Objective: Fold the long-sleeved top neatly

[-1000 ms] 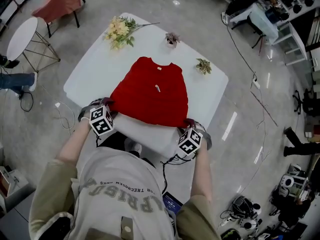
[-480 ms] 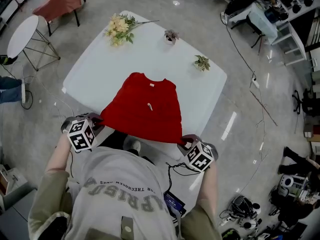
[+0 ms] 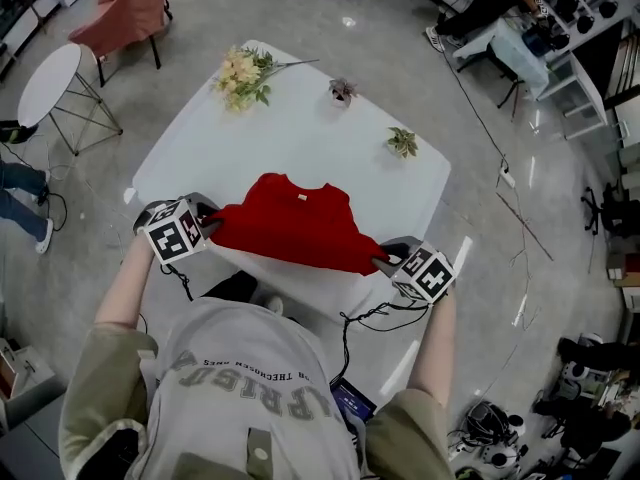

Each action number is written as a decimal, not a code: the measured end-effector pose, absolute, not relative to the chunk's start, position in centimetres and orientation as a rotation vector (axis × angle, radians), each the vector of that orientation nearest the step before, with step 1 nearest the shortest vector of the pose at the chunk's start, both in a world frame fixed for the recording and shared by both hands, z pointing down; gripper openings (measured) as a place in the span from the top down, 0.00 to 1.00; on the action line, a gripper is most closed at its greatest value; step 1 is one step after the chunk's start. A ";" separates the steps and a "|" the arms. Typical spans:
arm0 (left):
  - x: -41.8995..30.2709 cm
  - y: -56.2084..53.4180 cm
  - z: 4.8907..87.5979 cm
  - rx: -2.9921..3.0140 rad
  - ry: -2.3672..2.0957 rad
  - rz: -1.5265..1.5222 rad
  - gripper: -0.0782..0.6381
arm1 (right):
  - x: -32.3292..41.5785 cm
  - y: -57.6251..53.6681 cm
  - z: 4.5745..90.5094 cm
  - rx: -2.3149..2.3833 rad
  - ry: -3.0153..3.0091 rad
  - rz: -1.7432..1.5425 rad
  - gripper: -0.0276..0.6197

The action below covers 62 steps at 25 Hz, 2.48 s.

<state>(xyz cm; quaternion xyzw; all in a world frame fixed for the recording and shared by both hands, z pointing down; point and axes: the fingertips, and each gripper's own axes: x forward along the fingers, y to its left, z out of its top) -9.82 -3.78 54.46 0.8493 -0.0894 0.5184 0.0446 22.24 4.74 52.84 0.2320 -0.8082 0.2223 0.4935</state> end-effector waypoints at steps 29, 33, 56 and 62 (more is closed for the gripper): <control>-6.6 -20.8 62.4 2.214 -0.474 1.379 0.77 | 27.5 -12.1 62.4 0.756 -1.727 0.853 0.82; -6.6 -21.5 63.0 2.169 -0.580 1.371 0.74 | 27.5 -12.9 63.4 0.789 -1.699 0.808 0.81; -6.6 -6.5 60.2 2.470 -0.475 1.438 0.45 | 21.6 -2.8 58.9 0.667 -1.907 0.521 0.45; -7.7 -4.3 64.2 2.430 -0.359 1.632 0.43 | 22.7 -1.3 62.6 0.645 -1.825 0.520 0.45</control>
